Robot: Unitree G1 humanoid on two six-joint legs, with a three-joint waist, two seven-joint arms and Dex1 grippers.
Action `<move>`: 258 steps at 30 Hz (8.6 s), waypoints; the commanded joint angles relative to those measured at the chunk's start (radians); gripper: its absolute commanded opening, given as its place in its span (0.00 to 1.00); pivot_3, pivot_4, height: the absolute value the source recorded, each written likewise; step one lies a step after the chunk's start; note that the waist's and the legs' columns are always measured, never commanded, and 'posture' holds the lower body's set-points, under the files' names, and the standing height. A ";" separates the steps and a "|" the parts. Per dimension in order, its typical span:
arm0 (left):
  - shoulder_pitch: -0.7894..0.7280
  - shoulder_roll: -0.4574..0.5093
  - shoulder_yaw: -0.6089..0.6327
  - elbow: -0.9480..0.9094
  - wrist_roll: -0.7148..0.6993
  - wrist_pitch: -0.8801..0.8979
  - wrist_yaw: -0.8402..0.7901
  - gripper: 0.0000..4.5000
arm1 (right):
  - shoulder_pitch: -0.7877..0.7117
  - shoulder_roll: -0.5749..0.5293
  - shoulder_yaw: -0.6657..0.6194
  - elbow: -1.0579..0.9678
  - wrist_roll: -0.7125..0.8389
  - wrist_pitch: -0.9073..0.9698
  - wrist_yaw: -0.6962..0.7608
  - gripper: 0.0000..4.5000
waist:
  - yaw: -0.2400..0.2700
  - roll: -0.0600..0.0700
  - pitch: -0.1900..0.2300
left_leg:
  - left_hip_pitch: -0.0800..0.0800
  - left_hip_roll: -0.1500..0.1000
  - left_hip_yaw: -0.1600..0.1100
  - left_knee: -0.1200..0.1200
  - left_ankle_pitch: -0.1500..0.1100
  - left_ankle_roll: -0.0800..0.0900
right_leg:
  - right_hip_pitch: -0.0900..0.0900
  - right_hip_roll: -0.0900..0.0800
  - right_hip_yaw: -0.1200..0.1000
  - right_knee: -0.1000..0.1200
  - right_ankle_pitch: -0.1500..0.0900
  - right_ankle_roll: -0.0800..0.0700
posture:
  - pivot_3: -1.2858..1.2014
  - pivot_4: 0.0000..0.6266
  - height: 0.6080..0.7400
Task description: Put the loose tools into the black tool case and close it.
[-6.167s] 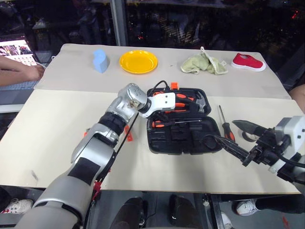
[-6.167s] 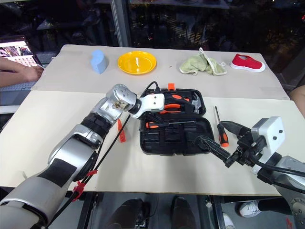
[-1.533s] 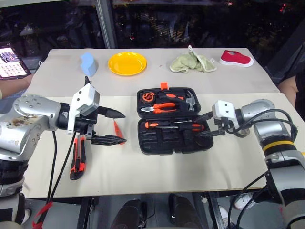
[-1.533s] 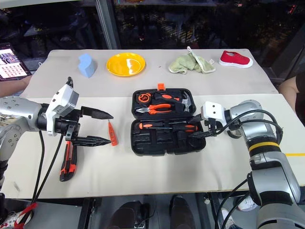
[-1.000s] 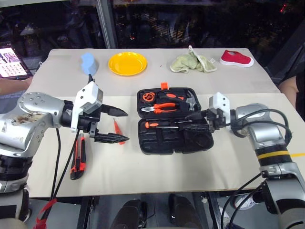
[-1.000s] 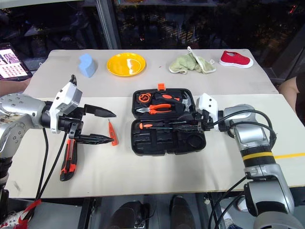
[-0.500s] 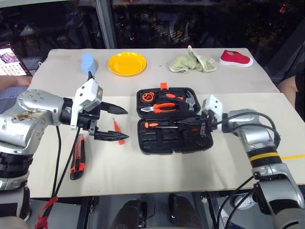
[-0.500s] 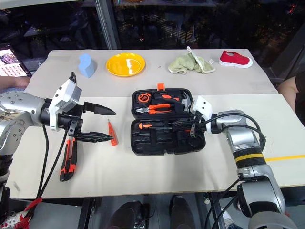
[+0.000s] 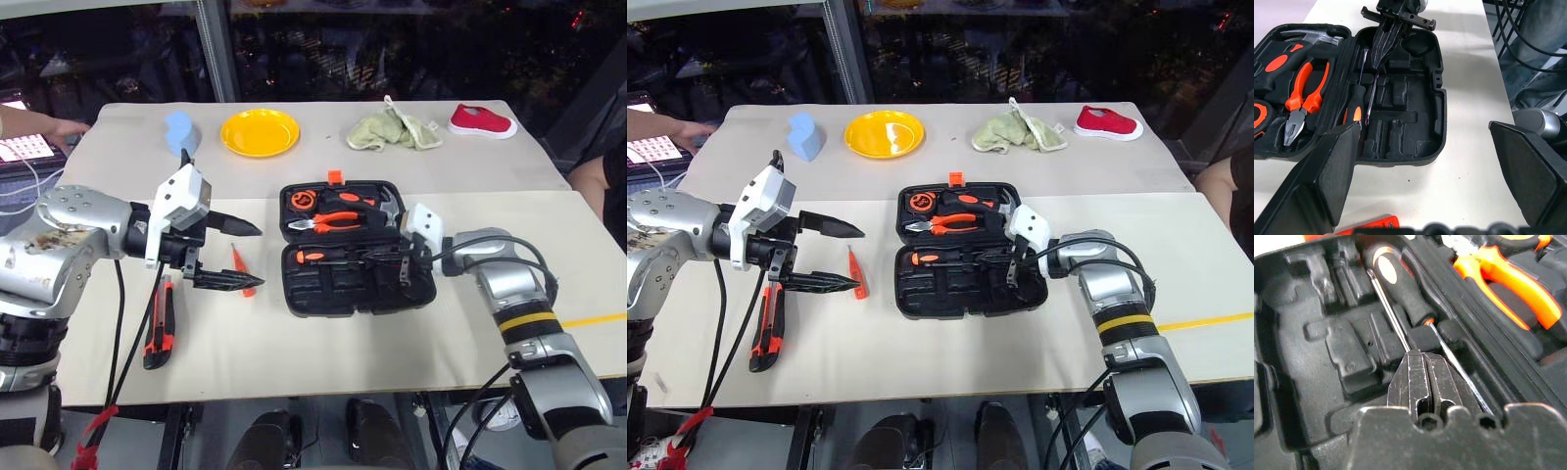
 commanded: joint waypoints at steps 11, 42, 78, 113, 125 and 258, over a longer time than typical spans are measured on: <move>-0.005 -0.048 -0.012 0.013 0.000 -0.034 0.005 1.00 | 0.160 -0.065 -0.395 -0.685 0.446 0.573 -0.165 0.01 | 0.005 -0.001 -0.001 | -0.022 -0.001 0.000 0.001 0.004 0.003 | -0.022 -0.001 0.002 0.008 0.000 -0.001 | 0.52 0.24 1.00; 0.945 -0.091 0.867 -0.411 -0.184 0.372 0.411 1.00 | 0.189 -0.217 -0.360 -0.925 0.859 0.722 -0.133 0.99 | 0.053 -0.004 -0.001 | -0.014 0.000 -0.003 -0.002 -0.006 0.004 | -0.014 -0.004 -0.003 -0.007 0.001 -0.001 | 0.52 0.24 1.00; -0.509 -0.184 -0.337 0.768 -1.234 0.957 1.868 1.00 | 0.524 -0.047 -0.363 -1.232 0.832 0.606 -0.551 0.99 | 0.027 -0.009 -0.001 | -0.011 -0.003 -0.005 -0.007 0.003 -0.012 | -0.019 0.000 0.002 0.008 0.000 -0.005 | 0.52 0.24 1.00; -0.457 -0.383 -0.170 0.859 -0.893 0.957 1.992 0.24 | 0.598 -0.056 -0.409 -1.296 0.860 0.586 -0.657 1.00 | 0.029 -0.010 -0.001 | -0.001 -0.004 -0.005 -0.008 0.003 -0.015 | -0.007 -0.001 0.002 0.007 -0.001 -0.004 | 0.52 0.24 1.00; -0.456 -0.284 -0.300 0.666 -0.691 0.957 1.625 0.09 | 0.605 -0.084 -0.456 -1.299 0.890 0.600 -0.665 1.00 | 0.025 -0.010 -0.001 | -0.001 -0.004 -0.005 -0.008 0.003 -0.015 | -0.006 -0.001 0.002 0.007 -0.002 -0.003 | 0.52 0.24 1.00; -0.238 -0.692 -0.243 0.873 0.461 -0.554 0.088 0.01 | 0.805 -0.245 -0.612 -1.290 1.060 0.616 -0.812 1.00 | 0.054 -0.004 -0.003 | -0.030 -0.004 -0.001 0.024 -0.005 0.022 | -0.019 -0.004 0.001 0.004 0.004 0.007 | 0.52 0.24 1.00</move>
